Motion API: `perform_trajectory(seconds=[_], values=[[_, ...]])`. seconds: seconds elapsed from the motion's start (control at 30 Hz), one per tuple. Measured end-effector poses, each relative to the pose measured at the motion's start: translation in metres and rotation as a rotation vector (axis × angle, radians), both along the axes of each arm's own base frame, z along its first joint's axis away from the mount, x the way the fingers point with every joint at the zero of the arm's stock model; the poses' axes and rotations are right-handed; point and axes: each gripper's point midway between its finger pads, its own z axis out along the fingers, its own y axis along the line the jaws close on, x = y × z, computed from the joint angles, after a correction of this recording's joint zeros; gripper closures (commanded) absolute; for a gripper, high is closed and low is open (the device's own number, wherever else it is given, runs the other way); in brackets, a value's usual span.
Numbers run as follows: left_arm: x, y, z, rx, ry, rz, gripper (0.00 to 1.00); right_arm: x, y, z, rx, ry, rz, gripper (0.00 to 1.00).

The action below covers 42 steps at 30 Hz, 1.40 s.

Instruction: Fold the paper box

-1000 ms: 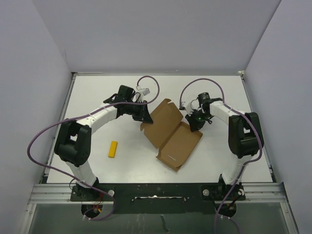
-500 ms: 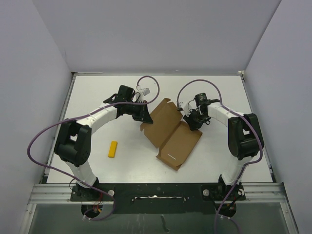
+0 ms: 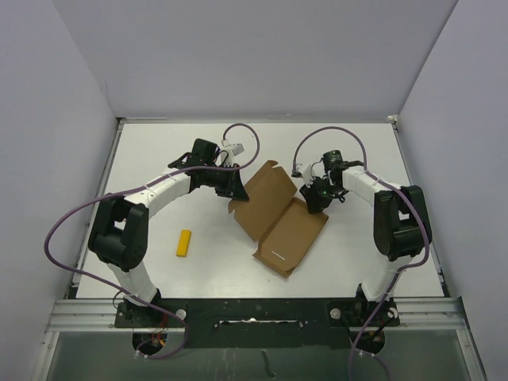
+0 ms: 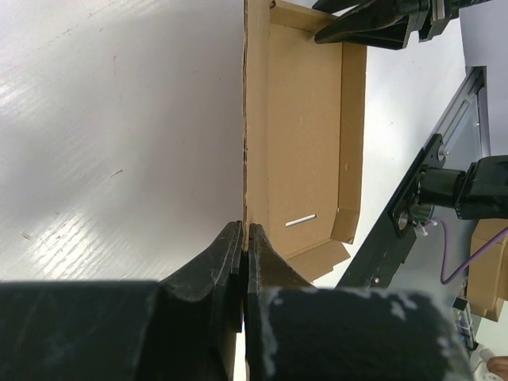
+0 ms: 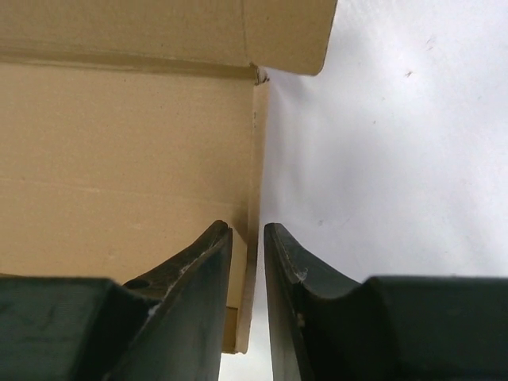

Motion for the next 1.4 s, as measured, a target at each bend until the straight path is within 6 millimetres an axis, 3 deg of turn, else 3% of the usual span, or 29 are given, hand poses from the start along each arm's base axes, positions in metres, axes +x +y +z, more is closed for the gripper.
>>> perform_trajectory(seconds=[0.23, 0.33, 0.47, 0.83, 1.03, 1.13, 1.3, 1.4], values=[[0.0, 0.0, 0.0, -0.002, 0.001, -0.002, 1.0, 0.008, 0.003, 0.002, -0.014, -0.058, -0.011, 0.79], [0.0, 0.0, 0.0, -0.003, 0.002, -0.002, 1.0, 0.01, 0.003, -0.001, -0.041, -0.074, -0.01, 0.85], [-0.001, 0.0, 0.0, -0.004, 0.002, -0.003, 1.0, 0.01, 0.004, -0.002, -0.07, -0.086, -0.007, 1.0], [0.002, -0.004, 0.01, -0.027, -0.008, -0.009, 1.0, 0.022, 0.006, -0.002, -0.162, -0.166, -0.02, 1.0], [0.006, -0.006, 0.019, -0.028, -0.027, -0.018, 1.0, 0.019, 0.01, -0.001, -0.128, -0.145, -0.031, 0.67], [0.012, -0.007, 0.033, -0.026, -0.061, -0.035, 1.0, 0.015, 0.009, 0.005, -0.084, -0.124, -0.036, 0.55], [0.041, -0.019, 0.059, -0.03, -0.161, -0.078, 0.86, 0.017, 0.003, 0.043, 0.029, -0.17, -0.069, 0.49], [0.056, -0.024, 0.058, -0.016, -0.173, -0.095, 0.73, 0.019, -0.006, 0.062, 0.093, -0.197, -0.097, 0.48]])
